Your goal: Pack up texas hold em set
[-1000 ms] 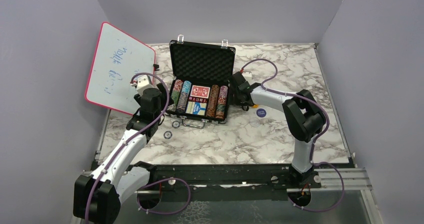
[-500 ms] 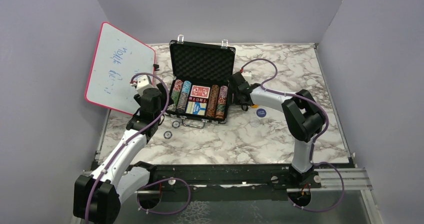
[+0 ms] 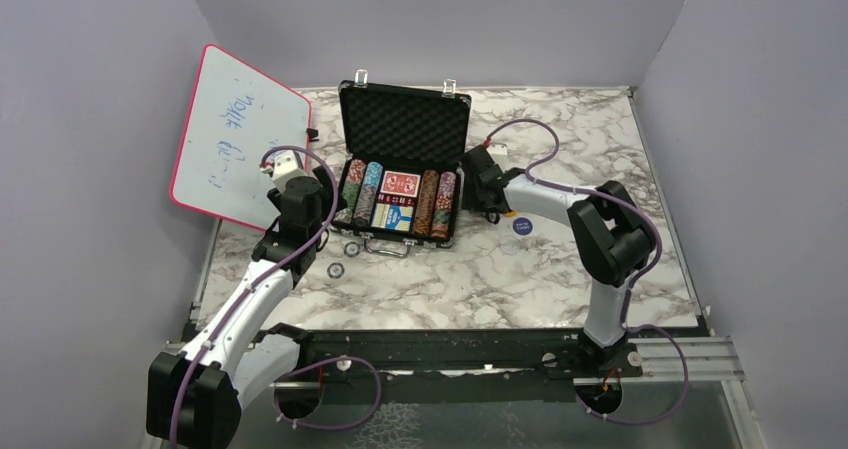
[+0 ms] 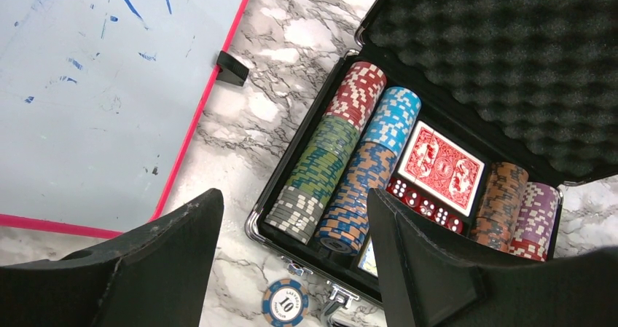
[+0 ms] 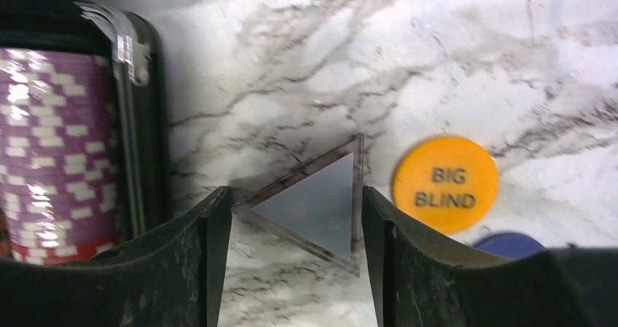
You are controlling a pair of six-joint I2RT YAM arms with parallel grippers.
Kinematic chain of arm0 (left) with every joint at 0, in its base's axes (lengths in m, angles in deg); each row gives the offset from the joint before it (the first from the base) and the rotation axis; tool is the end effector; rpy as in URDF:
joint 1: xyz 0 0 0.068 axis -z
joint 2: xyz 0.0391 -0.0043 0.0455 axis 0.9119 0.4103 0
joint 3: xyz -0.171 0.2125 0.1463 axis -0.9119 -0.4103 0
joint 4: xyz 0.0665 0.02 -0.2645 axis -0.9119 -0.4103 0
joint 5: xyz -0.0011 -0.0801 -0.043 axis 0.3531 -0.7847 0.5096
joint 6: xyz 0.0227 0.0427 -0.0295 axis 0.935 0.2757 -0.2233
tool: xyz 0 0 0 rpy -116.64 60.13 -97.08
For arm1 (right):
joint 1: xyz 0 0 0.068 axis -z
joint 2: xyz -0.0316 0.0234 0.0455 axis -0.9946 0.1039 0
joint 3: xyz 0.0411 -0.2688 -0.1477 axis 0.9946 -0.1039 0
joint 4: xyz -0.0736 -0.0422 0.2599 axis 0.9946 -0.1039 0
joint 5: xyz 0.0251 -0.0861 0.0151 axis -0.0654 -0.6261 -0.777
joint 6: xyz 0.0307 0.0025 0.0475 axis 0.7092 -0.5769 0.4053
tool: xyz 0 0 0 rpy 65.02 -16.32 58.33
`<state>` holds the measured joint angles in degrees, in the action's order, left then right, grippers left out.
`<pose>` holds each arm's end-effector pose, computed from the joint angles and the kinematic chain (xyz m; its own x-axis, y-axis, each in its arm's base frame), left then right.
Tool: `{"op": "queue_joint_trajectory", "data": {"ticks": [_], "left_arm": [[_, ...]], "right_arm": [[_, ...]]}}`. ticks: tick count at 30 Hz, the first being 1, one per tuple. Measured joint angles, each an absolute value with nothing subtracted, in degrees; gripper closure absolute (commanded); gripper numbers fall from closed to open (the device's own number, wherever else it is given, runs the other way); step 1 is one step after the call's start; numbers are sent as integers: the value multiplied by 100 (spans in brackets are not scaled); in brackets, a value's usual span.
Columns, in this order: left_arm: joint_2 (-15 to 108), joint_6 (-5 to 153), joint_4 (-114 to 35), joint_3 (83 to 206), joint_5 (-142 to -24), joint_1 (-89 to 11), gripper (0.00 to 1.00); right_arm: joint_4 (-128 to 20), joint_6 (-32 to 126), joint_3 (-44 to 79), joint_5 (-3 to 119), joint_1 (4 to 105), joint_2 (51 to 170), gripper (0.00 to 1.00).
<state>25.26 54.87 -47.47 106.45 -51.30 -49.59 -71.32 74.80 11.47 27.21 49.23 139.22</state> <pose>0.2022 -0.0420 0.2792 -0.3099 -0.3982 -0.8633 -0.2919 0.9041 -0.3122 0.3512 0.2255 0.1835 -0.7777 0.0957 -0.6214 0.0991 0.9946 0.0292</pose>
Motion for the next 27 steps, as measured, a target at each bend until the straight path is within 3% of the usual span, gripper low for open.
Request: {"op": "queue_joint_trajectory", "data": {"ticks": [13,27], "left_arm": [[2367,5487,-4747,10645,-5088,-4959,25],[2347,5467,-4935,10687,-4994,-4959,24]], "right_arm": [[-7523,7425,1565,2833,4289,13055,46],[-7451,6870,4312,2881,3599,15197,46]]}}
